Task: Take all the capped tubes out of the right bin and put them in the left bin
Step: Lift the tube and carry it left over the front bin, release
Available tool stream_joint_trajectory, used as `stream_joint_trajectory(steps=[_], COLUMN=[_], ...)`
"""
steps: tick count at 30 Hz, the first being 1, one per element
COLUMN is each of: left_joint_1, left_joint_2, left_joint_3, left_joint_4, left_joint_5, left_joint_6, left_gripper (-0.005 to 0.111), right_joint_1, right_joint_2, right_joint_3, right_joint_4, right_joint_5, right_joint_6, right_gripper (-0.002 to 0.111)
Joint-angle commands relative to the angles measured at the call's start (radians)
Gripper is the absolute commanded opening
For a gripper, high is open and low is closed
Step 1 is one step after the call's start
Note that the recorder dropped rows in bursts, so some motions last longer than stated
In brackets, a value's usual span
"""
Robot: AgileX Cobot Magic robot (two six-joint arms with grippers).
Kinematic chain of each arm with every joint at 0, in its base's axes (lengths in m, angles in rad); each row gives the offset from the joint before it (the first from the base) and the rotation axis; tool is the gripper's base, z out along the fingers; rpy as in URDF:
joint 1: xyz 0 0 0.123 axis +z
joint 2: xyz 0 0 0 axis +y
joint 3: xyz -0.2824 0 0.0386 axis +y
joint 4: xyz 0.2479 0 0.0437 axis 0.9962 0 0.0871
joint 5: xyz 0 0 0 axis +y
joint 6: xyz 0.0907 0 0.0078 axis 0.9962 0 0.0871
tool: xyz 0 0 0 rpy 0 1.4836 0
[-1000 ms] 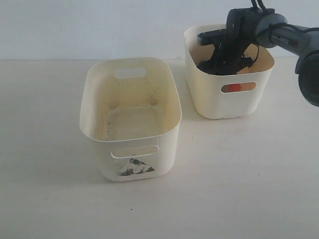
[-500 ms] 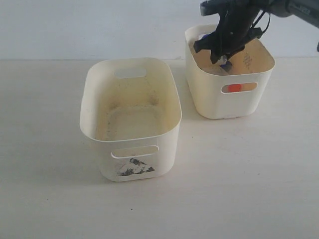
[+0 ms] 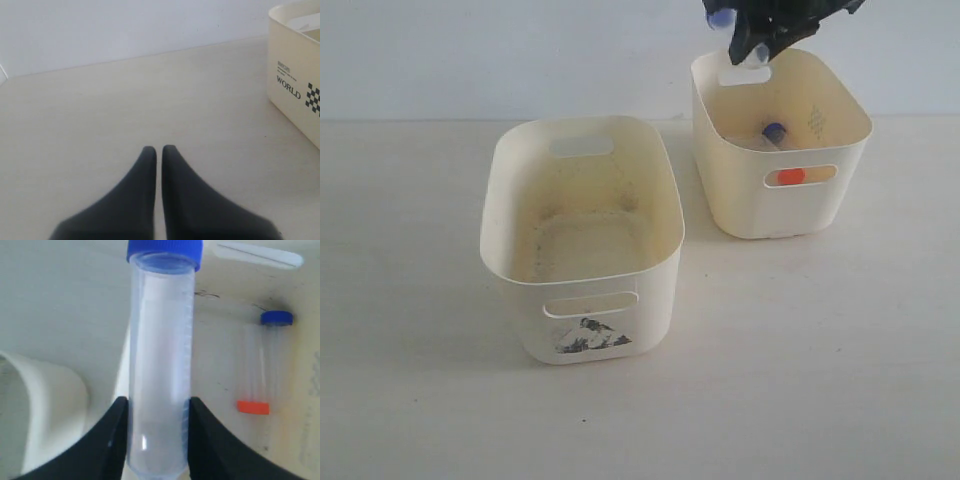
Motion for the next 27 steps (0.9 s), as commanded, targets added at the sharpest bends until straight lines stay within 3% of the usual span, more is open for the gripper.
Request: stream_joint_trajectory(steps=[1, 7, 13, 15, 19, 20, 21, 23, 25, 26, 27], left_joint_1=[-0.001, -0.001, -0.001, -0.001, -0.001, -0.001, -0.001, -0.001, -0.001, -0.001, -0.001], left_joint_2=[0.0, 0.0, 0.0, 0.0, 0.0, 0.0, 0.0, 0.0, 0.0, 0.0, 0.0], left_joint_3=[-0.004, -0.004, -0.004, -0.004, -0.004, -0.004, -0.004, -0.004, -0.004, -0.004, -0.004], left_joint_4=[0.0, 0.0, 0.0, 0.0, 0.0, 0.0, 0.0, 0.0, 0.0, 0.0, 0.0], left_joint_5=[-0.004, -0.004, -0.004, -0.004, -0.004, -0.004, -0.004, -0.004, -0.004, -0.004, -0.004], left_joint_6=[-0.01, -0.01, -0.01, -0.01, -0.01, -0.01, -0.01, -0.01, -0.01, -0.01, -0.01], left_gripper=[0.004, 0.004, 0.004, 0.004, 0.004, 0.004, 0.004, 0.004, 0.004, 0.004, 0.004], right_joint_1=[0.087, 0.255, 0.308, 0.308, 0.306, 0.306, 0.306, 0.306, 0.306, 0.304, 0.3], right_joint_2=[-0.057, -0.183, -0.197, -0.195, -0.195, -0.195, -0.195, -0.195, -0.195, -0.195, -0.195], right_joint_3=[0.087, 0.342, 0.405, 0.417, 0.427, 0.427, 0.427, 0.427, 0.427, 0.427, 0.427], right_joint_4=[0.148, 0.152, 0.162, 0.171, 0.166, 0.166, 0.166, 0.153, 0.125, 0.104, 0.076], right_joint_5=[0.001, 0.001, 0.001, 0.001, 0.001, 0.001, 0.001, 0.001, 0.001, 0.001, 0.001], right_joint_6=[-0.144, -0.197, -0.193, -0.193, -0.193, -0.177, -0.167, -0.135, -0.128, -0.124, -0.122], right_gripper=[0.0, 0.0, 0.005, 0.017, 0.062, 0.065, 0.062, 0.044, 0.007, 0.001, 0.001])
